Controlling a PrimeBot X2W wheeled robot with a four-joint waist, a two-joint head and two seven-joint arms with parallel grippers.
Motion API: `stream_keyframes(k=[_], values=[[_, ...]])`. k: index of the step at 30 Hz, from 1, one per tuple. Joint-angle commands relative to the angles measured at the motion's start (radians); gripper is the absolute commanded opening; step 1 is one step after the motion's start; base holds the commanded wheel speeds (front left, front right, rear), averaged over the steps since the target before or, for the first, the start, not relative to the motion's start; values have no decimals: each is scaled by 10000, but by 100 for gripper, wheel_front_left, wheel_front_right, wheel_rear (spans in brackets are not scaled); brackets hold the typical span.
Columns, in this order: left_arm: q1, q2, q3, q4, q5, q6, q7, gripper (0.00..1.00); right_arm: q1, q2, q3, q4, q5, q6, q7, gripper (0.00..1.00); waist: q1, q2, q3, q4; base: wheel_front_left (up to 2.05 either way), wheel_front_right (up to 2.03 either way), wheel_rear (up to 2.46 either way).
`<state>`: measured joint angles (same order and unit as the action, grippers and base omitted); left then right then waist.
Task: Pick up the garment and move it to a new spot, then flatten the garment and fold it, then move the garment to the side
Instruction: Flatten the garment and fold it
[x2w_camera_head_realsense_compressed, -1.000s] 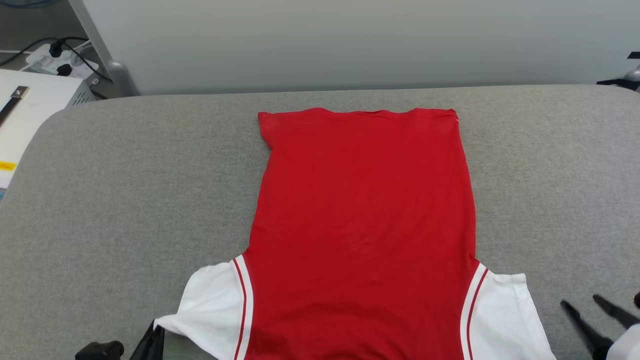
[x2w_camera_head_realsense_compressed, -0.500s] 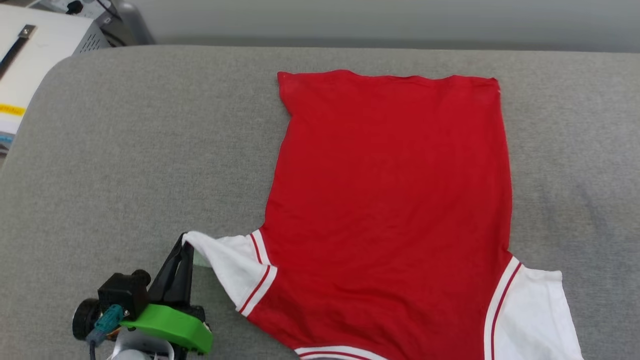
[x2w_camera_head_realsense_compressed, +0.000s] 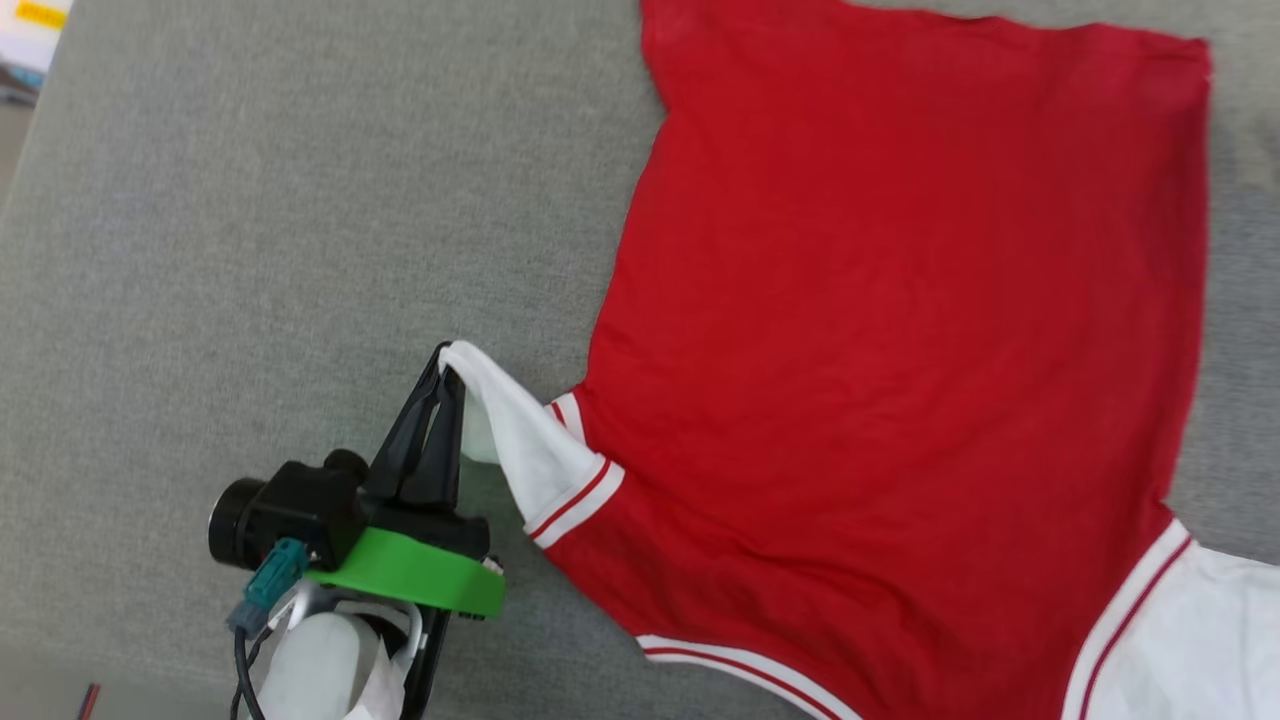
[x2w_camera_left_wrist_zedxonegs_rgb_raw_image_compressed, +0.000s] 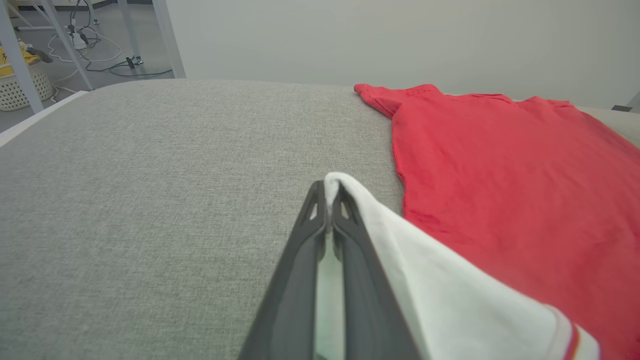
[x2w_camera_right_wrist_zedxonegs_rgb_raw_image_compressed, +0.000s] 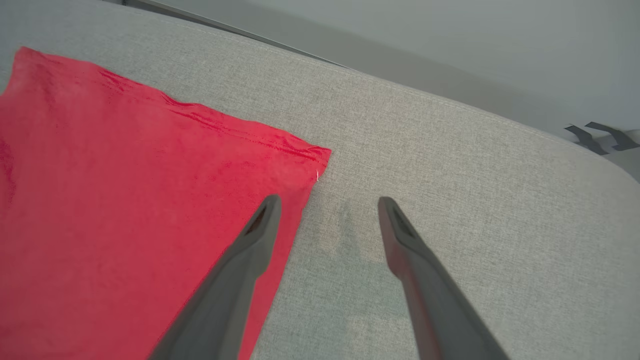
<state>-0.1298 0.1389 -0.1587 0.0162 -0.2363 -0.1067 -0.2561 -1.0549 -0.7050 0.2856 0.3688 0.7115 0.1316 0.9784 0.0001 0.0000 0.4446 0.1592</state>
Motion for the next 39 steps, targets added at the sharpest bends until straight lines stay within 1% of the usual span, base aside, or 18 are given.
stream_keyframes(k=[1,5,9,13,15,16,21,25,28,31,34,36,39], values=[[-259,-122,-25,-100,99,-65,-57,0,-294,148,86,289,-244,-9,101,100,-1,0,1175,828,0,0,0],[-479,-341,-71,-281,205,-119,-57,0,-770,451,289,1201,-897,-9,112,100,-1,0,1637,1003,0,0,0],[-659,-490,-149,-382,283,-160,-57,0,-683,664,476,1852,-1133,-9,-242,100,-1,0,1924,1166,0,0,0],[-739,-574,-146,-441,362,-184,-57,0,-157,597,865,2284,-923,-9,-171,100,-1,0,2012,1188,0,0,0],[-736,-604,-117,-457,396,-193,-57,0,15,523,903,2429,-709,-9,-140,100,-1,0,1995,1175,0,0,0],[-724,-615,-95,-446,414,-197,-57,0,64,486,901,2468,-610,-9,-173,0,-1,0,1957,1153,0,0,0],[-576,-663,108,-294,303,-212,-57,0,24,324,723,2562,-290,-9,-905,0,-1,0,1520,1029,0,0,0],[-378,-645,251,-23,375,-221,-57,0,117,59,870,2189,32,-9,-1942,0,-1,0,879,913,0,0,0],[-123,-640,413,157,431,-225,-57,0,464,-372,1129,1606,484,-9,-2809,0,-1,0,242,755,0,0,0],[177,-618,589,310,463,-228,-57,0,1009,-856,1414,929,868,-9,-3413,0,-1,0,-282,531,0,0,0],[482,-555,779,441,506,-229,-57,0,1813,-1380,1614,174,1209,-9,-3925,0,-1,0,-745,249,0,0,0],[703,-513,943,506,529,-230,-57,0,2516,-1862,1693,-389,1262,-9,-4294,0,-1,0,-1056,30,0,0,0],[968,-462,1091,582,574,-231,-57,0,3662,-2293,1550,-951,1553,-9,-4716,0,-1,0,-1414,-221,0,0,0]])
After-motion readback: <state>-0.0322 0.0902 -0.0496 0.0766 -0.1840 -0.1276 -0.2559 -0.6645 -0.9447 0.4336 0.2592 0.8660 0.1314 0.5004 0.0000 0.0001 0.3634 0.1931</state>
